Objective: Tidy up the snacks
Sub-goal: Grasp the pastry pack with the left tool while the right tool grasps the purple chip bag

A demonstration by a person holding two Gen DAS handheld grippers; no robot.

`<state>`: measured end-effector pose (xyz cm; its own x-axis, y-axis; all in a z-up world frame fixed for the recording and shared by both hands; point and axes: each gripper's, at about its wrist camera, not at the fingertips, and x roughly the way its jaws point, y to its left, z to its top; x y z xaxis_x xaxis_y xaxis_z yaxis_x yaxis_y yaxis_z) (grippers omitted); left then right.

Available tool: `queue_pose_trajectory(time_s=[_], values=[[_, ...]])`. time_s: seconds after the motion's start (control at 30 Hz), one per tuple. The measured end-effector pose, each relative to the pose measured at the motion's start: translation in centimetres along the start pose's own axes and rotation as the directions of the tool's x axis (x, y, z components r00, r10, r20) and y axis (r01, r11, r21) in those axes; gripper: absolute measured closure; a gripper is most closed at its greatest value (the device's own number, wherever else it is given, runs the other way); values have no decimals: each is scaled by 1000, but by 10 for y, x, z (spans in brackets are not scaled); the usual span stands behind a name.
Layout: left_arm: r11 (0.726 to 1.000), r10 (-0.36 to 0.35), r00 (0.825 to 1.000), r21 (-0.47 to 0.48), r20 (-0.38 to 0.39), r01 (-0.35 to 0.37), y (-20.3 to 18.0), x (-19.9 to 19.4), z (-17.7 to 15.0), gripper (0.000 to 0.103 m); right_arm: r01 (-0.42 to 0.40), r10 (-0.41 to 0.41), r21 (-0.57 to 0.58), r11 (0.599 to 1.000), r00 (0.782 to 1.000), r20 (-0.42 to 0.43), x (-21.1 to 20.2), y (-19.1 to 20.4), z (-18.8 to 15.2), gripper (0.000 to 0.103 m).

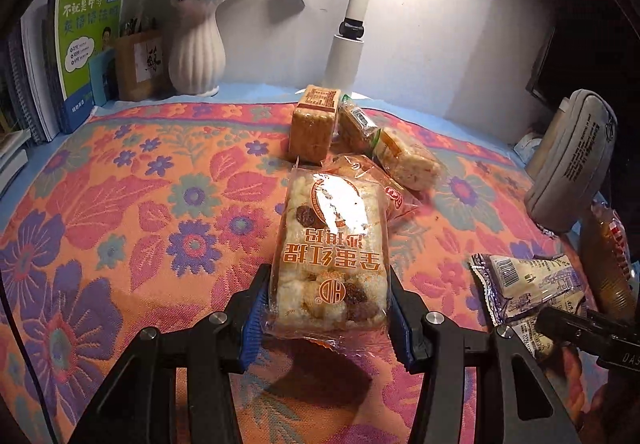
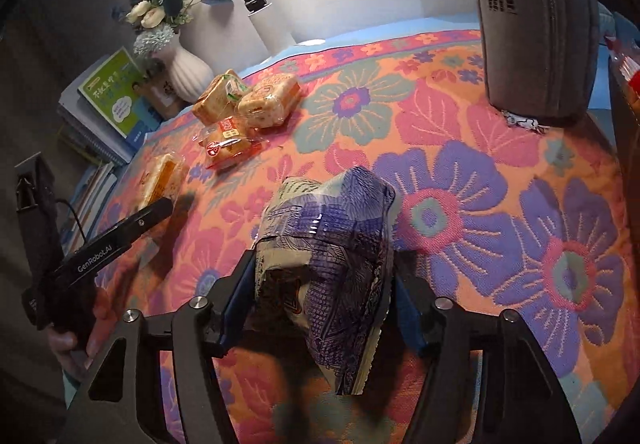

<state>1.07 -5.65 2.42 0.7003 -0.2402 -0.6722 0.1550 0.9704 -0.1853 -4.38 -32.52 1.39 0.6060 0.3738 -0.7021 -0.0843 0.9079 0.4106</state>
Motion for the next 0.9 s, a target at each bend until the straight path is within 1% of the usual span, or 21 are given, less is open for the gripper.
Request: queue_pose_trajectory(time_s=[0.03, 0.07, 0.13, 0.23, 0.43, 0.57, 0.67, 0.73, 0.8, 0.83, 0.87, 0.9], values=[[1000, -1, 1000, 4, 10, 1, 0, -2, 0, 53, -11, 11, 8, 1000, 1000, 8, 0, -2, -1, 35], [1000, 0, 1000, 8, 19, 0, 0, -3, -1, 53, -25, 25, 11, 1000, 999, 21, -1, -2, -3, 30], [1000, 2, 999, 14, 37, -3, 0, -6, -1, 53, -40, 40, 16, 999, 999, 35, -1, 0, -4, 23], [1000, -2, 999, 21, 47, 1, -2, -7, -1, 53, -12, 12, 1, 1000, 999, 36, 3, 6, -3, 20], [1000, -17, 999, 15, 49, 16, 0, -6, -1, 53, 42, -42, -7, 999, 998, 39, 9, 12, -3, 19], [1000, -22, 998, 11, 56, 22, 0, -8, -2, 53, 98, -97, -39, 994, 994, 41, 13, 20, -5, 19], [1000, -14, 998, 17, 56, 13, -2, -8, -2, 52, 136, -133, -63, 989, 990, 44, 15, 25, -6, 21], [1000, -9, 999, 18, 51, 8, -3, -7, -2, 52, 138, -135, -64, 988, 990, 45, 15, 25, -7, 21], [1000, -28, 999, 15, 18, 27, -2, -3, -2, 48, 129, -126, -57, 990, 991, 47, 14, 23, -6, 21], [999, -45, 999, 15, -8, 45, -2, 1, -2, 43, 123, -121, -53, 991, 992, 47, 13, 22, -6, 21], [999, -51, 998, 12, -29, 51, -2, 4, -1, 41, 118, -116, -49, 992, 992, 48, 12, 21, -6, 21], [999, -45, 998, 8, -39, 45, -2, 7, -1, 40, 113, -111, -46, 992, 993, 48, 12, 20, -6, 21]])
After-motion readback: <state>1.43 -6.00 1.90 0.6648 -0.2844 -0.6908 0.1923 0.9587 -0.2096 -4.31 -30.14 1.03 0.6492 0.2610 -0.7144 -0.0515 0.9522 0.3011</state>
